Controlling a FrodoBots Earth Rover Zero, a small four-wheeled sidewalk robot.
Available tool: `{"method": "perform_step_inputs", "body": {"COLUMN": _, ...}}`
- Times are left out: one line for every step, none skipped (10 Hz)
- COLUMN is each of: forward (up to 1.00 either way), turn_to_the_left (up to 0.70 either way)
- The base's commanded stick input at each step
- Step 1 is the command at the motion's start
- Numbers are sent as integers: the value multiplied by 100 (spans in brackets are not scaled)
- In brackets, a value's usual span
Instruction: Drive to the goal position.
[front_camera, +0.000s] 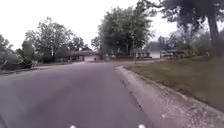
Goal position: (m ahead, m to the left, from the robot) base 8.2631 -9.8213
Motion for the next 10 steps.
{"method": "perform_step_inputs", "body": {"forward": 100, "turn_to_the_left": 0}}
{"method": "perform_step_inputs", "body": {"forward": 100, "turn_to_the_left": 0}}
{"method": "perform_step_inputs", "body": {"forward": 100, "turn_to_the_left": 8}}
{"method": "perform_step_inputs", "body": {"forward": 100, "turn_to_the_left": 0}}
{"method": "perform_step_inputs", "body": {"forward": 100, "turn_to_the_left": 0}}
{"method": "perform_step_inputs", "body": {"forward": 100, "turn_to_the_left": 0}}
{"method": "perform_step_inputs", "body": {"forward": 100, "turn_to_the_left": 0}}
{"method": "perform_step_inputs", "body": {"forward": 100, "turn_to_the_left": 0}}
{"method": "perform_step_inputs", "body": {"forward": 100, "turn_to_the_left": 0}}
{"method": "perform_step_inputs", "body": {"forward": 100, "turn_to_the_left": 0}}
